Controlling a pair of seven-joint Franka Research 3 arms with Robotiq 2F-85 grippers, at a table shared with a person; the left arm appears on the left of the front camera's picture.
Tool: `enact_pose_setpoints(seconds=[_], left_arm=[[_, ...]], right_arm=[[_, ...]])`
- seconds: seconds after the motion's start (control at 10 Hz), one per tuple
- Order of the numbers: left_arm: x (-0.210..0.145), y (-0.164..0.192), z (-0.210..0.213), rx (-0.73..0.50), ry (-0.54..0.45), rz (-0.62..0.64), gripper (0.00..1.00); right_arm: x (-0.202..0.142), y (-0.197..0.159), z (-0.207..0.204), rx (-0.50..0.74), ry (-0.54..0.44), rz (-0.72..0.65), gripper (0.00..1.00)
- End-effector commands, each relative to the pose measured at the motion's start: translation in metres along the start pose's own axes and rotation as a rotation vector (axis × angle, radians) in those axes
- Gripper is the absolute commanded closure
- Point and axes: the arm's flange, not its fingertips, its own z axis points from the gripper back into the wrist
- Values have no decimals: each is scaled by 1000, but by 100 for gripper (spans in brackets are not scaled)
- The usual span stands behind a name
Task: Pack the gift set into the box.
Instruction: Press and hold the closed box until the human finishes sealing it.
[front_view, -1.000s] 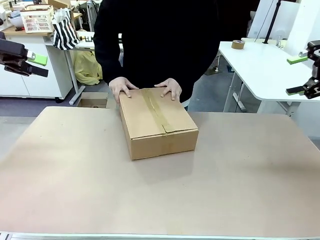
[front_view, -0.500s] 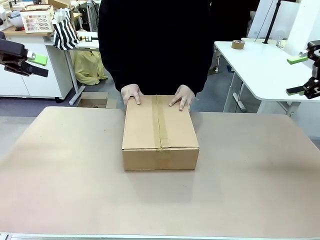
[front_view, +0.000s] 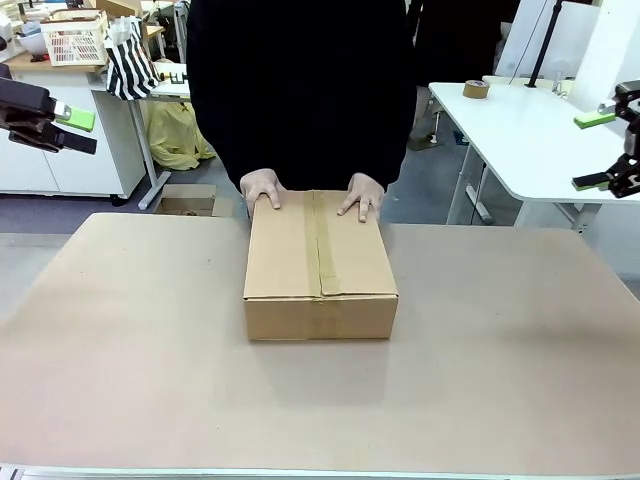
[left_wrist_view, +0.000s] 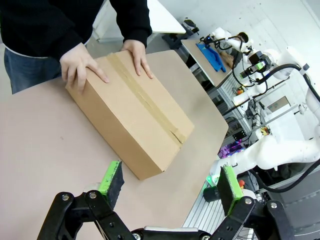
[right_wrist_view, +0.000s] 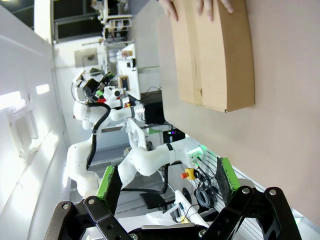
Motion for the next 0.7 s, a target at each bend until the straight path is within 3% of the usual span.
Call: enact_pose_setpoints(seconds=[0.0, 0.6], left_arm=[[-1, -2, -2, -7, -24, 1, 0], [-1, -2, -2, -7, -24, 1, 0]], right_arm=[[-1, -3, 2, -5, 14, 29, 0], [0, 0, 0, 0, 0, 0, 0]])
